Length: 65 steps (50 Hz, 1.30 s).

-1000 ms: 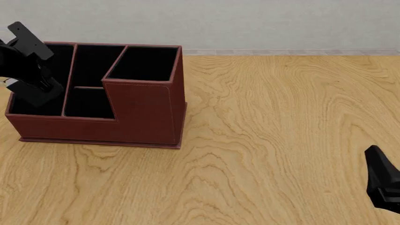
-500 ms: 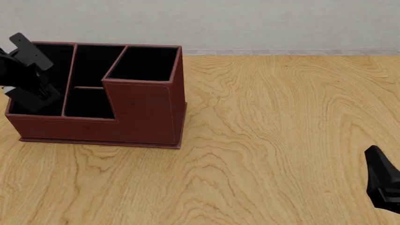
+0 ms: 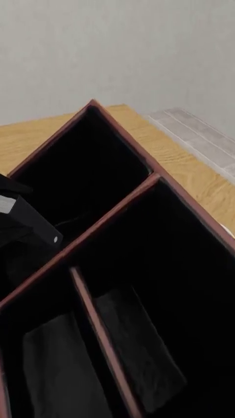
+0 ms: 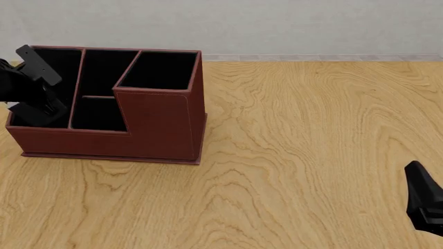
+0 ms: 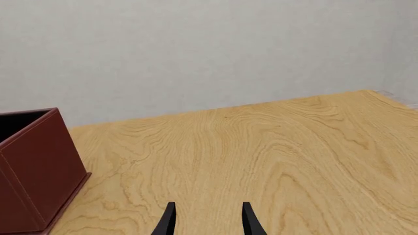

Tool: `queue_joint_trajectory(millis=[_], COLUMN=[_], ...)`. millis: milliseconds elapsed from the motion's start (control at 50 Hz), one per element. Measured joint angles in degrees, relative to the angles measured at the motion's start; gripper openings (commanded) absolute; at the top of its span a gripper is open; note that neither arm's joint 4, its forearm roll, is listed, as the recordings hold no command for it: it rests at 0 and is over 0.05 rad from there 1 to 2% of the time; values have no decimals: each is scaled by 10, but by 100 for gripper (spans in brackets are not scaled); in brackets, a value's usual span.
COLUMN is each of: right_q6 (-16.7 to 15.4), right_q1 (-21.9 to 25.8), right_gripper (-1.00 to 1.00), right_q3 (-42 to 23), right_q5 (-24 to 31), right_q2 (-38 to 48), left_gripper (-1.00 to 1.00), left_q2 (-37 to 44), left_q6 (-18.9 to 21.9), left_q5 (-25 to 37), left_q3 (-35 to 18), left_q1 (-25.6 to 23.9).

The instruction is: Pick up the book and place it in the left compartment of the caddy.

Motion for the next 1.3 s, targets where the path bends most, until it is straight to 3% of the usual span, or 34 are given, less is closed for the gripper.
queue_joint_trajectory(millis=[1300], right_q6=[4], right_q1=[-3], right_gripper=[100], right_q3=[0], right_q5=[0], right_q2=[-2], left_gripper=[-100], left_q2=[34], left_q6=[44], left_q5=[-51], left_q3=[21], left_q1=[11])
